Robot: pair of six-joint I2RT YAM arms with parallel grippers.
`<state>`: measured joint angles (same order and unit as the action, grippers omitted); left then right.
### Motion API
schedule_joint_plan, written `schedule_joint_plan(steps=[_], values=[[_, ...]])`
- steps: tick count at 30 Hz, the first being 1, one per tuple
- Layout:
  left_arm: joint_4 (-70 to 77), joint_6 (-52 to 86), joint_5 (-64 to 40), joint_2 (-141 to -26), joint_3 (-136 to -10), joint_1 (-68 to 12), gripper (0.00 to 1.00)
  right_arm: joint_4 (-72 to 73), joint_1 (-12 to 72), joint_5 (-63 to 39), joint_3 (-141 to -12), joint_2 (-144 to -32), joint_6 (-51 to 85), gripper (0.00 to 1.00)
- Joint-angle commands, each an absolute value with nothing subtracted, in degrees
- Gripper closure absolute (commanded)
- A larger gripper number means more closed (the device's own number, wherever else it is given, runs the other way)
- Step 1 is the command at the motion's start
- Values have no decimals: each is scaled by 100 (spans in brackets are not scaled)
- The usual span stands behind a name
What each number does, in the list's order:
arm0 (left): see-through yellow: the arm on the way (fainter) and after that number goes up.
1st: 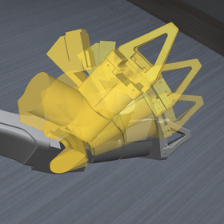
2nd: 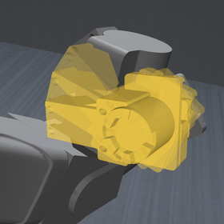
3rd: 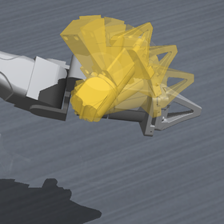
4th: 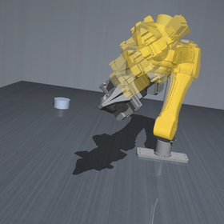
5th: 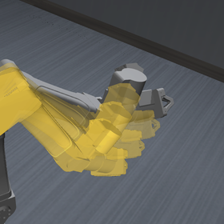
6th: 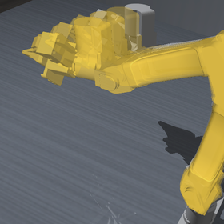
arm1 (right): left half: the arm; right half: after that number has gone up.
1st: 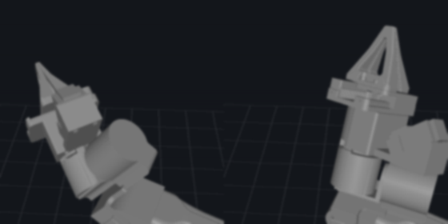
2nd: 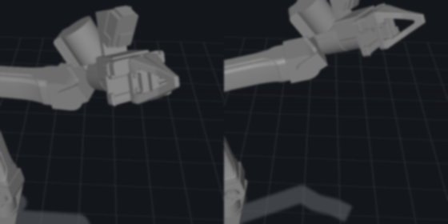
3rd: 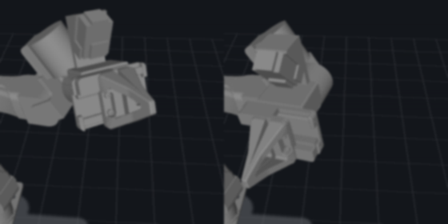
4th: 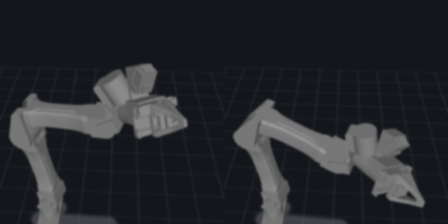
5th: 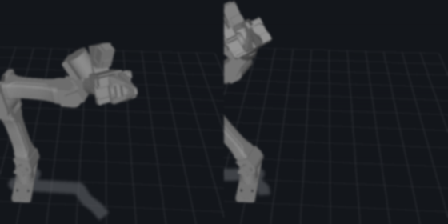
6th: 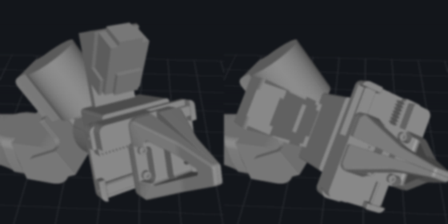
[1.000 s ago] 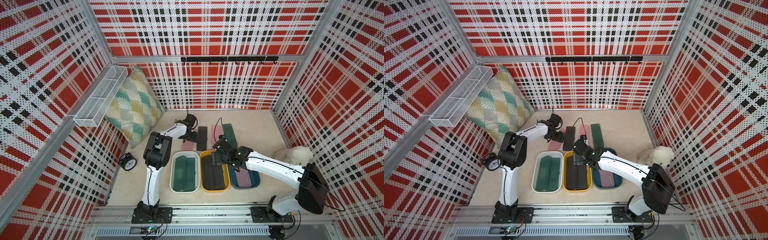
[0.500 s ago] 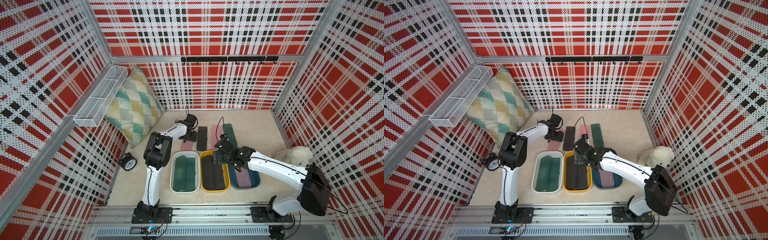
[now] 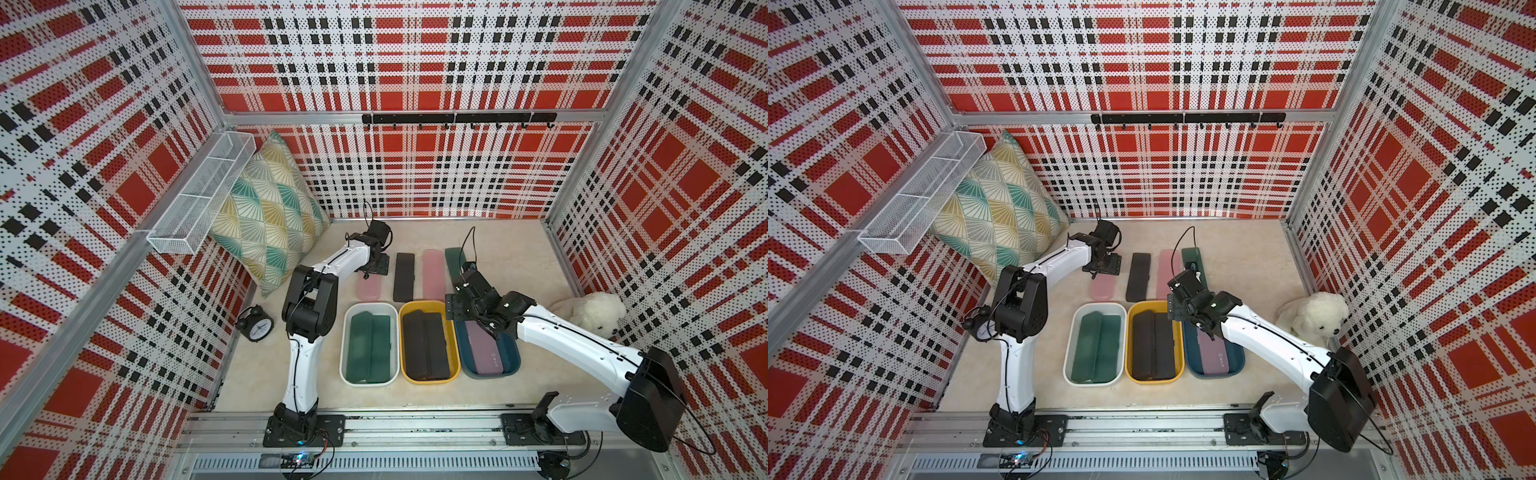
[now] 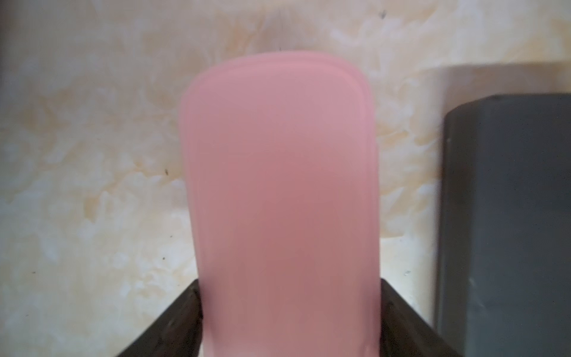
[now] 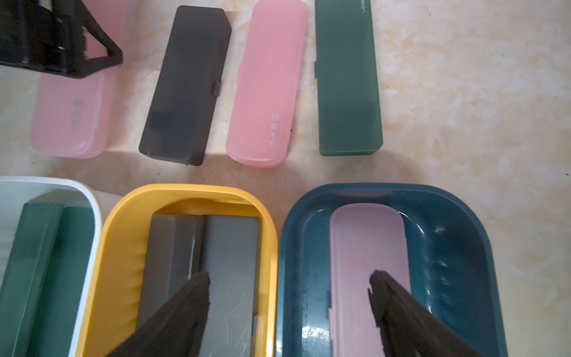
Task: Place the pencil cases by color into the storage box
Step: Pick up the pencil case from the center of the board, then place the pencil case at the storage box.
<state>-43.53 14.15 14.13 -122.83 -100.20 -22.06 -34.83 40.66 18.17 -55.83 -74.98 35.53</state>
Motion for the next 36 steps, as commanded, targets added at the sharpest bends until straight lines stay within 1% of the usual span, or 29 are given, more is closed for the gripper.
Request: schedule_joint_plan(steps=[1, 7, 16, 20, 21, 28, 36], values=[[-4506, 1646, 1597, -11842, -10312, -2400, 38, -3372, 3809, 1715, -5400, -7190, 3375, 13], [-4840, 1834, 1873, -11695, -10806, -2740, 38, -3336, 3349, 1530, -5125, -6855, 3208, 13], [-5215, 2071, 1859, -11575, -11434, -3313, 38, -3256, 2585, 1220, -4831, -6436, 2657, 13], [-5225, 2262, 1785, -11488, -11432, -3596, 38, -3229, 2231, 1211, -4790, -6337, 2465, 13], [-5229, 2300, 1773, -11453, -11438, -3688, 38, -3226, 2140, 1044, -4783, -6318, 2407, 13], [-5228, 2501, 1602, -11330, -11448, -4379, 38, -3122, 1521, 767, -4816, -6318, 2081, 13], [-5167, 2782, 1535, -11250, -11267, -5021, 38, -3010, 1266, 602, -4867, -6441, 1895, 13]])
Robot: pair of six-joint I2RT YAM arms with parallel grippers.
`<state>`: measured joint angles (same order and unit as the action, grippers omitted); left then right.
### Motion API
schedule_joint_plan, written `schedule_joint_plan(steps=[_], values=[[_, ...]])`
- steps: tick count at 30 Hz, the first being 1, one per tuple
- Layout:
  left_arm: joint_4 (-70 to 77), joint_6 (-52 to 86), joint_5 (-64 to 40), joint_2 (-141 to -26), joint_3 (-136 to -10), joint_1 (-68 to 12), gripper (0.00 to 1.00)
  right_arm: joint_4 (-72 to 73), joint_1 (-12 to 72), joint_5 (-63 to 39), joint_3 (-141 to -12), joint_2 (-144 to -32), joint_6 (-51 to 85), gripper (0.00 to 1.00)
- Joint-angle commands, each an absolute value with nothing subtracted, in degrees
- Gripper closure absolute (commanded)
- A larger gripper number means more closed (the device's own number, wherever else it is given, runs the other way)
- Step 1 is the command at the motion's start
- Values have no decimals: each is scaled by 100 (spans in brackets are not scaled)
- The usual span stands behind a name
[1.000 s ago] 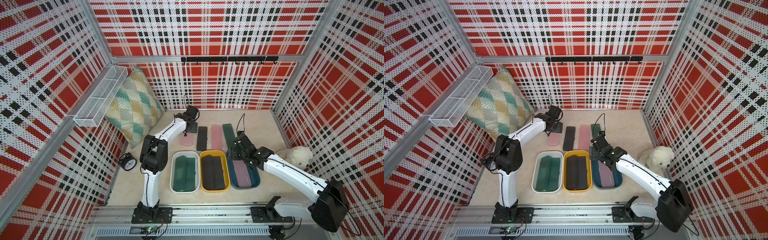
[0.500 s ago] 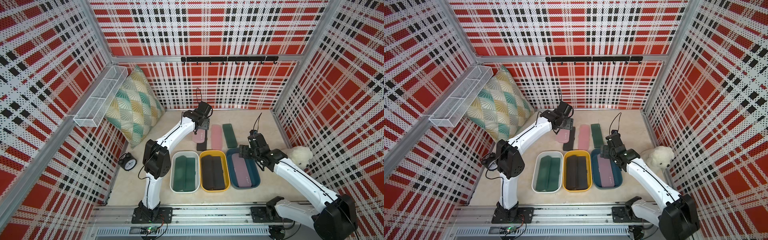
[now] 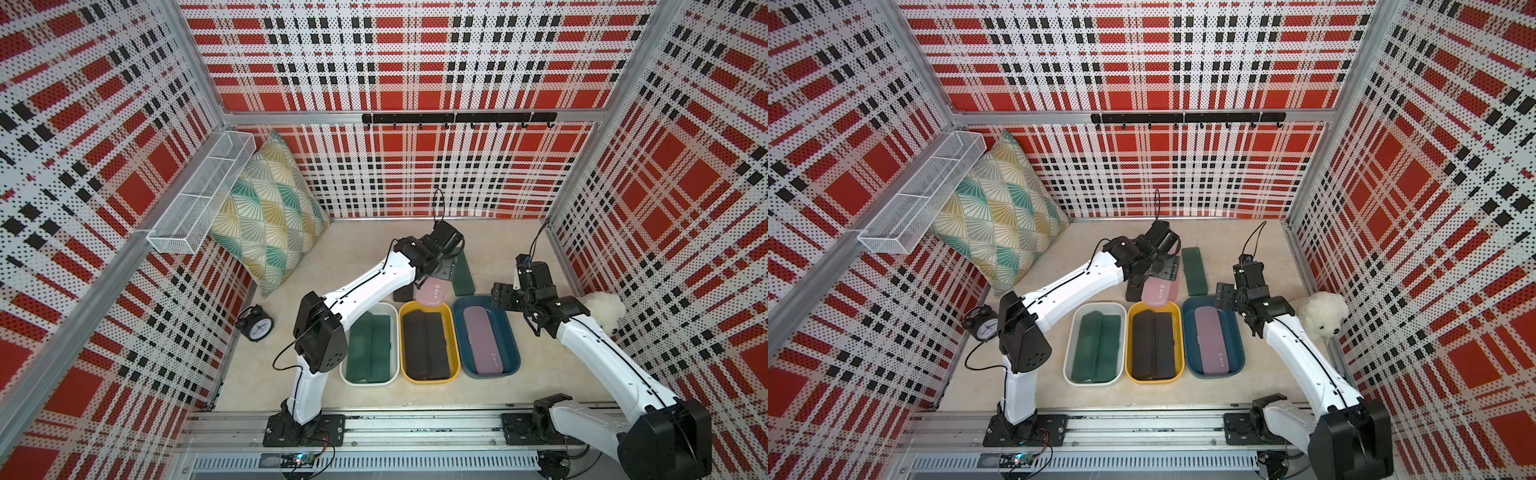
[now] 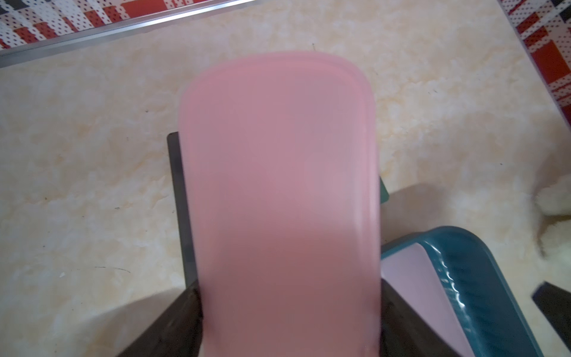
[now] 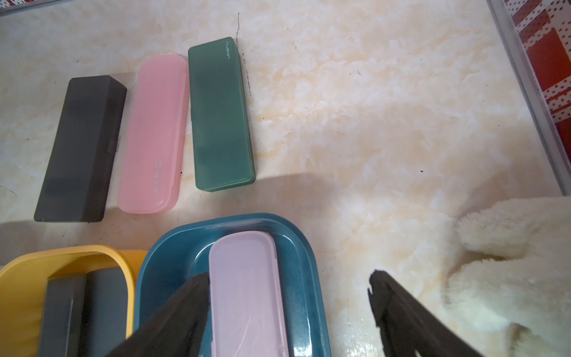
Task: Place the pencil cases by color into the storage box
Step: Place the pencil case at the storage box.
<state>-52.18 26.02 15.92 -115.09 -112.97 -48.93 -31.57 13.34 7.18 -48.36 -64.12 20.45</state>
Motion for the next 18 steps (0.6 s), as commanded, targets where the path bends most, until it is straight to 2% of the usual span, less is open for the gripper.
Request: schedule_joint_plan(steps=[1, 18], values=[[-5125, 2815, 1492, -11237, -11227, -5097, 38, -2999, 1242, 584, -4865, -6450, 1881, 13], [-3433, 4254, 844, -10557, -9459, -6043, 38, -2939, 498, 633, -4843, -6299, 1754, 13]])
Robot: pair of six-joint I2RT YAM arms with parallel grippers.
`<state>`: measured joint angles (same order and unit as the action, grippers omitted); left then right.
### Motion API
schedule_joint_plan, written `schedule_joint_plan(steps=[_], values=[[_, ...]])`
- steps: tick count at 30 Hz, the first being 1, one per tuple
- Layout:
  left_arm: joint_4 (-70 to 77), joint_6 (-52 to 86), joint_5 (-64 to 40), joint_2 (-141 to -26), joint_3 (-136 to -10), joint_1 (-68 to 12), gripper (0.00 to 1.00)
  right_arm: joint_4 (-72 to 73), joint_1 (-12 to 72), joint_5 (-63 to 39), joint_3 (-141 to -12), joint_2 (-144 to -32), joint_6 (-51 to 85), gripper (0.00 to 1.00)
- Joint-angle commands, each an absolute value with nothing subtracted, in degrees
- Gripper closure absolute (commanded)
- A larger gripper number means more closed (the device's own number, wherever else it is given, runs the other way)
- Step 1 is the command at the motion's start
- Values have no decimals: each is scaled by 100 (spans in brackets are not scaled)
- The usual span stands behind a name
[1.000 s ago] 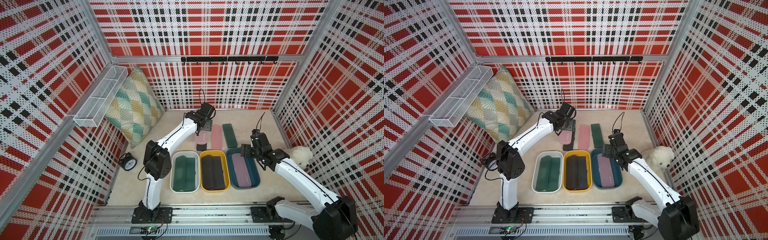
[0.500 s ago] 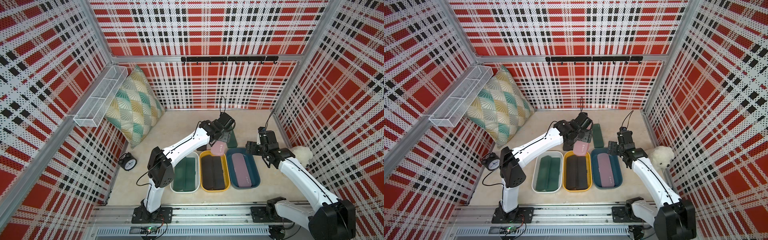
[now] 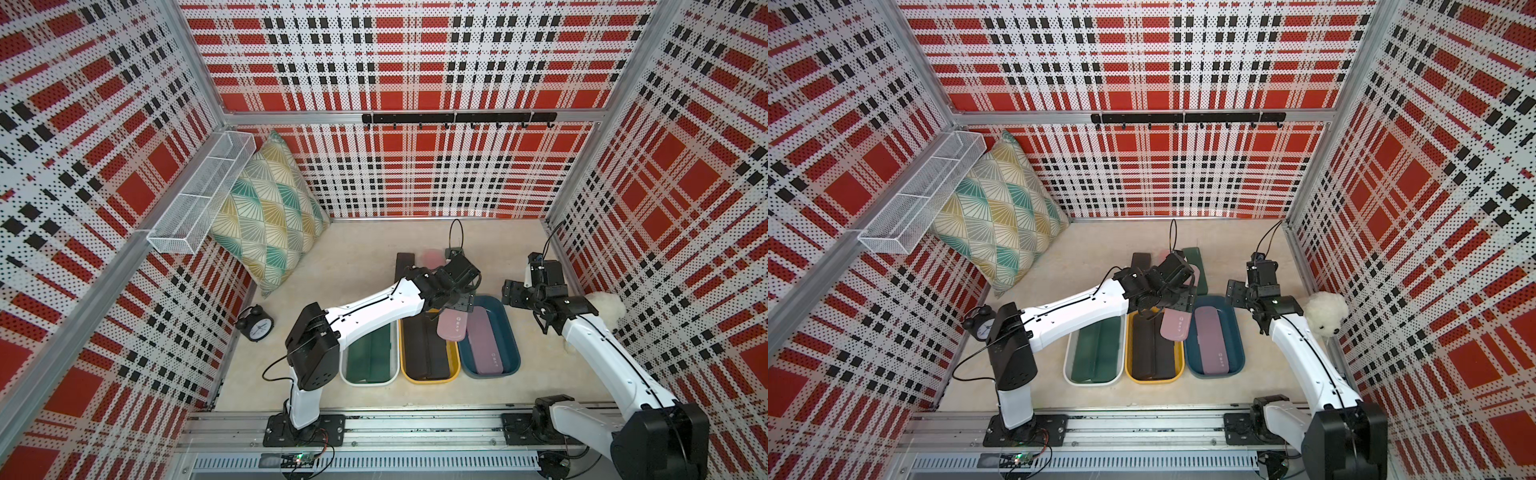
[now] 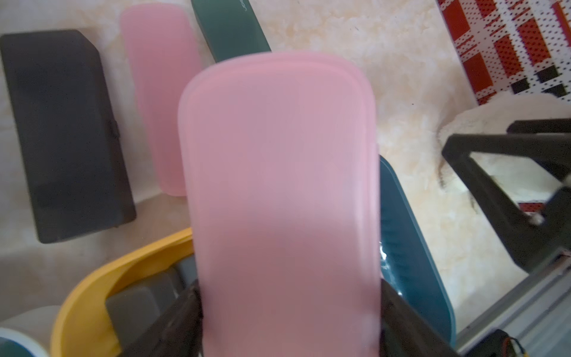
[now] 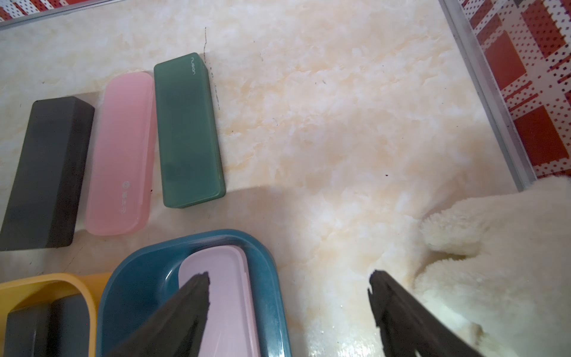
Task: Place the pencil cases by color into the storage box
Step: Place the pencil case at the storage box.
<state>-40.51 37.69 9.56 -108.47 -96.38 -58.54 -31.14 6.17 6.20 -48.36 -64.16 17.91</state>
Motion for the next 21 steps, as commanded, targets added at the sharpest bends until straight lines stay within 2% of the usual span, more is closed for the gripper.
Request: schedule_joint_plan(steps=[1, 11, 21], values=[[-3352, 4368, 836, -10543, -9392, -6100, 38, -2923, 461, 624, -4838, -6305, 1758, 13], [-2946, 5344, 1224, -10397, -8792, -6649, 38, -2892, 243, 633, -4774, -6202, 1767, 13], [-2365, 5716, 1341, -10505, -8578, -6662, 38, -2862, 163, 555, -4694, -6175, 1766, 13]])
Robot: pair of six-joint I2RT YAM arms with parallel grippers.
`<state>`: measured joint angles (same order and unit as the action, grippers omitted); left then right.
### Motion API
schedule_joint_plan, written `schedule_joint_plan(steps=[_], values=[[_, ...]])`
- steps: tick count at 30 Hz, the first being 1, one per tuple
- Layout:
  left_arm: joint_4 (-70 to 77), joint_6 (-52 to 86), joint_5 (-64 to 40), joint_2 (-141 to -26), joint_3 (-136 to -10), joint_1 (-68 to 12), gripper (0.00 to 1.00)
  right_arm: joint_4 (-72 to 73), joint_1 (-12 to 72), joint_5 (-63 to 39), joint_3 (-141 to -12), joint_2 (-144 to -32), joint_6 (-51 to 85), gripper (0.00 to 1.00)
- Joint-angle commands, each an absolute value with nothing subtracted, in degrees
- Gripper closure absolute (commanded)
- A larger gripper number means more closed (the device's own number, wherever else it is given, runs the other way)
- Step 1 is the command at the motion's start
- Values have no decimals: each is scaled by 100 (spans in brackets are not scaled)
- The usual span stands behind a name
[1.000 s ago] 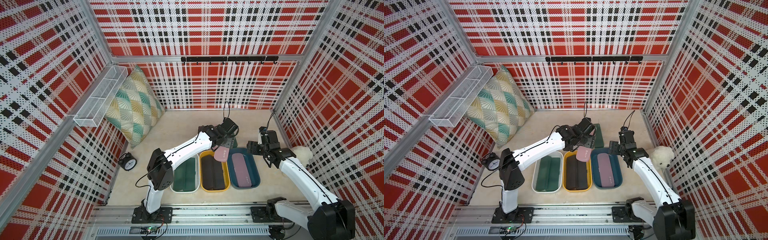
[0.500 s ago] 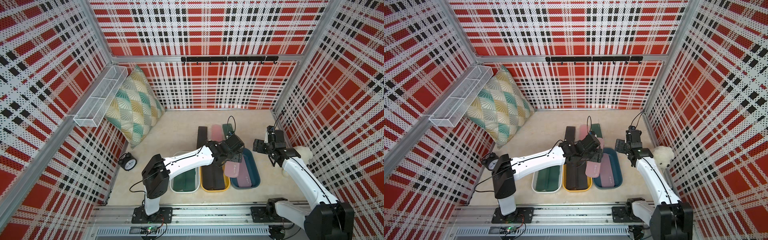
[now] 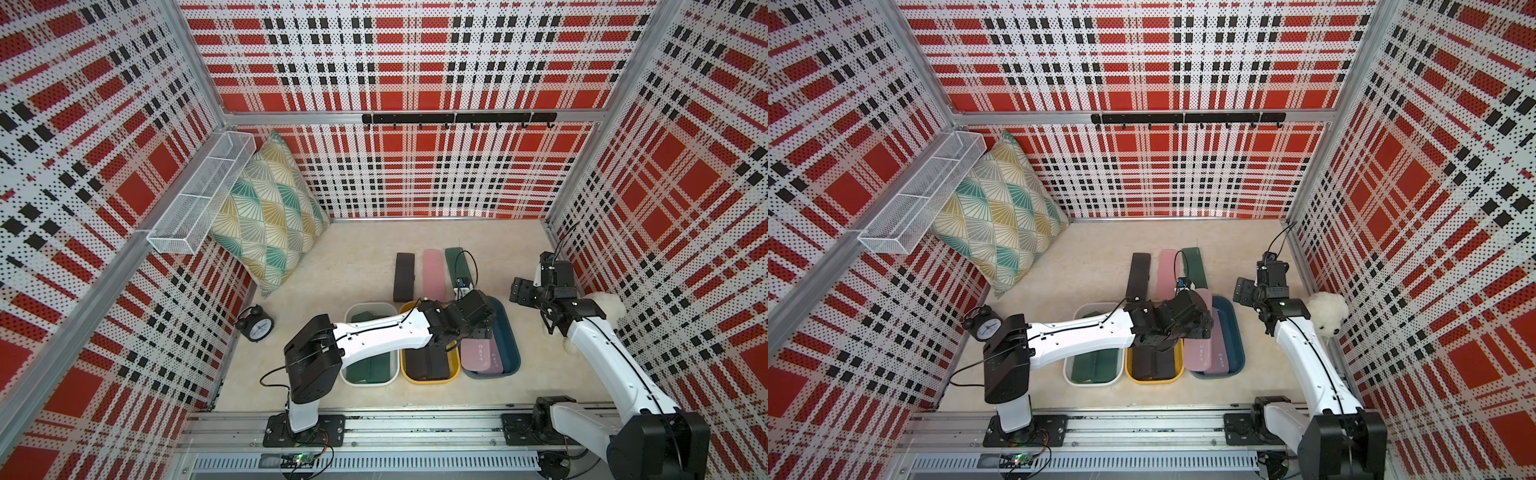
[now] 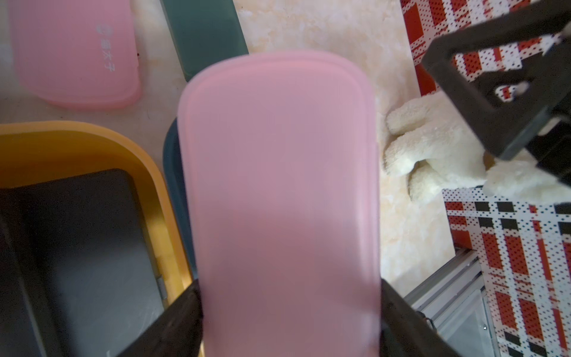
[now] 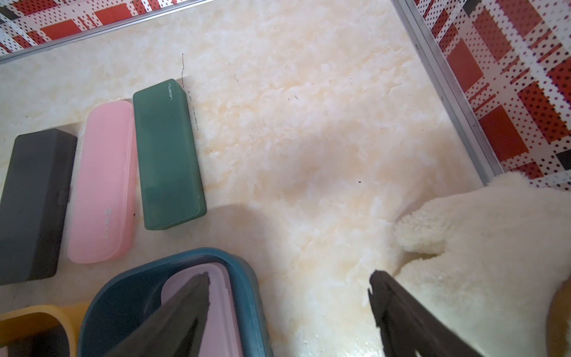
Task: Place the pencil cases by color into the storage box
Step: Place the pencil case at the storage box.
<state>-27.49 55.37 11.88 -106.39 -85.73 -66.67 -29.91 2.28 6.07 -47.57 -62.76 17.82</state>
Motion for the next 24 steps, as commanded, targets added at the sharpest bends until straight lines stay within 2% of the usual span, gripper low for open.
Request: schedule_joint_plan(steps=[1, 13, 24], values=[[-2328, 5751, 1329, -10533, -8578, -6658, 38, -2859, 150, 546, -4693, -6180, 1767, 13], [-2171, 6230, 655, -11229, -8856, -6526, 38, -2862, 106, 431, -4661, -6223, 1731, 13], [-2538, 6275, 760, -11481, -9087, -6453, 38, -2780, 38, 273, -4641, -6275, 1712, 12]])
